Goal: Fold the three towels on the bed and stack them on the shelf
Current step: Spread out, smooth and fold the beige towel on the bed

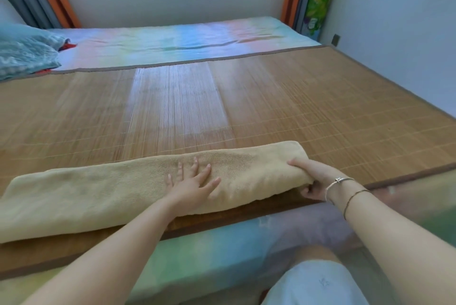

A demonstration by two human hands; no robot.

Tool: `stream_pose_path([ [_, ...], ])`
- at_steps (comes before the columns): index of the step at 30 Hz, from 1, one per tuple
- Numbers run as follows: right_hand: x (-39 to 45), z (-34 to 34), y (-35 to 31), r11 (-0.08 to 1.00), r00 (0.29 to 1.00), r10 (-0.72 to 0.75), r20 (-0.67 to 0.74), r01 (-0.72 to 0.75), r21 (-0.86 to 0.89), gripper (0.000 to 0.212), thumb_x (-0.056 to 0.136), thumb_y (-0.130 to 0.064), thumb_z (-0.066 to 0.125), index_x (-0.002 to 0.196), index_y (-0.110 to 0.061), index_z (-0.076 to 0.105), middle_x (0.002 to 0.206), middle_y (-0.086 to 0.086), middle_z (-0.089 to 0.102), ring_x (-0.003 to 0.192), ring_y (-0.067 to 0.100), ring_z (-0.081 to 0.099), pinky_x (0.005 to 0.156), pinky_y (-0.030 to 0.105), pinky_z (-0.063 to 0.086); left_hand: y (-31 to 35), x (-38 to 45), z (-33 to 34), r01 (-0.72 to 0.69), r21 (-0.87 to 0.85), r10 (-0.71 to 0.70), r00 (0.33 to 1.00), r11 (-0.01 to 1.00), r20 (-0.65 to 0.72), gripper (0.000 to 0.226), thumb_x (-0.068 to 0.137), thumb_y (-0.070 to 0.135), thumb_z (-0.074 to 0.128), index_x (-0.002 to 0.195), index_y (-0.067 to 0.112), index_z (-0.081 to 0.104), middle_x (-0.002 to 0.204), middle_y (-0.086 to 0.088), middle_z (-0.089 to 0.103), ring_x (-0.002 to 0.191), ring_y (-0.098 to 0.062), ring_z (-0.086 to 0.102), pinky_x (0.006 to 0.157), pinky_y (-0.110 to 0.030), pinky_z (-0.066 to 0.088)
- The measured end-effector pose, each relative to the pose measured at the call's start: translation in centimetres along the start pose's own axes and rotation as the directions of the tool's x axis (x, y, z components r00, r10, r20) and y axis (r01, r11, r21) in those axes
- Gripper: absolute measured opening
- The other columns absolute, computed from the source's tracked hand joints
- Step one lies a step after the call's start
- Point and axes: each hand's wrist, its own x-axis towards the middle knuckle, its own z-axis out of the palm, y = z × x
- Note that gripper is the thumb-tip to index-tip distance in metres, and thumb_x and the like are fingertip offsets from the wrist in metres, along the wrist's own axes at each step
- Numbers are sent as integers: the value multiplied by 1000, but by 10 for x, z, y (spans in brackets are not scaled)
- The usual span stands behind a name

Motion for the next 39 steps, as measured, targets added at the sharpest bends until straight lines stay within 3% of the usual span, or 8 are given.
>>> stream_pose_path([
  [5, -43, 11, -41, 950, 963, -254, 88, 231, 212, 14, 83, -16, 60, 81, -16, 47, 61, 2, 40, 45, 11, 34, 32, 15, 25, 39, -2, -7, 50, -397, -20, 997, 917, 80, 80, 82, 79, 5, 151, 39, 5, 160, 7, -10, 144, -29, -21, 113, -58, -14],
  [9, -100, 32, -81, 887, 886, -436, 160, 394, 240, 11, 84, -12, 55, 80, -16, 46, 61, 3, 34, 50, 13, 30, 30, 16, 23, 90, -25, -9, -54, -818, 281, 950, 572, 134, 72, 84, 79, 20, 143, 40, 34, 153, 11, 32, 144, -16, 23, 119, -39, 17],
  [14, -134, 91, -89, 902, 879, -430, 207, 413, 124, 9, 84, -14, 58, 83, -13, 49, 56, 3, 35, 31, 9, 35, 29, 14, 24, 100, -37, -9, 55, -941, 417, 887, 334, 199, 56, 94, 61, 34, 107, 13, 59, 85, -11, 53, 67, -5, 54, 91, -25, 43],
  [19, -118, 174, -68, 893, 895, -418, 154, 436, -114, 22, 74, -21, 64, 82, -6, 51, 40, 3, 43, 32, 16, 40, 38, 20, 32, 12, -49, -53, 5, -978, 93, 995, 207, 24, 50, 96, 61, 27, 124, 30, 54, 122, 8, 60, 111, -17, 57, 108, -47, 34],
  [25, -104, 291, -26, 850, 898, -351, 266, 425, -313, 19, 85, -26, 54, 77, -8, 54, 64, 5, 50, 54, 18, 48, 54, 30, 41, -122, -74, -88, 153, -970, -251, 962, 191, 102, 71, 88, 73, 24, 127, 22, 54, 121, -3, 63, 108, -28, 61, 101, -55, 41],
  [29, -101, 322, -4, 919, 891, -20, 453, 194, -343, 36, 96, -31, 38, 125, -10, 43, 76, 8, 51, 55, 19, 52, 47, 25, 45, -157, -82, -91, 258, -962, -370, 905, 87, 210, 81, 88, 73, 28, 132, 7, 46, 117, -14, 58, 103, -35, 58, 94, -52, 47],
  [34, -63, 272, -1, 410, 737, -604, 301, 612, -676, 29, 94, -25, 42, 111, -10, 59, 100, 6, 59, 91, 22, 58, 82, 33, 49, -149, -67, -94, 293, -923, -409, 896, 250, 173, 89, 79, 68, 56, 141, 6, 39, 121, -13, 54, 116, -33, 53, 100, -45, 46],
  [39, -40, 205, 4, 146, 657, -723, 211, 445, -884, 40, 95, -31, 40, 133, -21, 47, 139, 5, 43, 133, 23, 34, 111, 43, 20, -113, -50, -89, 217, -667, -408, 902, 713, -143, 59, 82, 37, 71, 126, 6, 48, 110, -2, 50, 99, -18, 48, 81, -31, 39],
])
